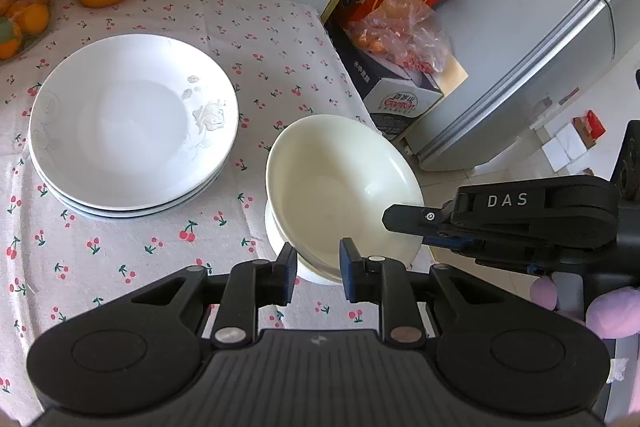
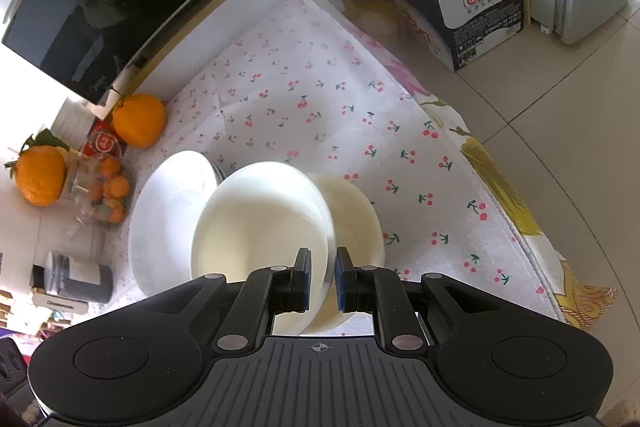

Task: Organize plates and bowls
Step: 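Lift the white bowl and carry it beside the white plate stack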

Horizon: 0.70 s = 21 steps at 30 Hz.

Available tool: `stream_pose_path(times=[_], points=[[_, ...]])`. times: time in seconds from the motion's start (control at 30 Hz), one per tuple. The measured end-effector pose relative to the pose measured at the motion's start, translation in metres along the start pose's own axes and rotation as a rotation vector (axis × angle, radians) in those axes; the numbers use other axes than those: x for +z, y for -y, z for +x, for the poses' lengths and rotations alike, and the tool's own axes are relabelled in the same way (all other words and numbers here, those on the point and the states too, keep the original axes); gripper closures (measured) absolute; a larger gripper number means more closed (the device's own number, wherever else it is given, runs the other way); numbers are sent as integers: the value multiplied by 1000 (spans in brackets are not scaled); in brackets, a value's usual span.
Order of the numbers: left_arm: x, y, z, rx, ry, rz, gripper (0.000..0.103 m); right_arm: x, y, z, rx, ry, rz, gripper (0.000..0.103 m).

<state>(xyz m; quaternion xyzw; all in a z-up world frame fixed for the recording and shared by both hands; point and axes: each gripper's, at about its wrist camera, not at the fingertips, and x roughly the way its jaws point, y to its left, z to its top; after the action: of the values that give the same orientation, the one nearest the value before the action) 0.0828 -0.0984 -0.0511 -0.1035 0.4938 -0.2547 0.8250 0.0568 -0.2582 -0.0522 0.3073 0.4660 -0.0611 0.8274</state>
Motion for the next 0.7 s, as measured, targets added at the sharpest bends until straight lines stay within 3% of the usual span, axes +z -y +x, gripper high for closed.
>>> stream_pose_path(times=[0.7], points=[[-1,1,16,17,-39,8,82,0,4,10,-62,-16,-21,88]])
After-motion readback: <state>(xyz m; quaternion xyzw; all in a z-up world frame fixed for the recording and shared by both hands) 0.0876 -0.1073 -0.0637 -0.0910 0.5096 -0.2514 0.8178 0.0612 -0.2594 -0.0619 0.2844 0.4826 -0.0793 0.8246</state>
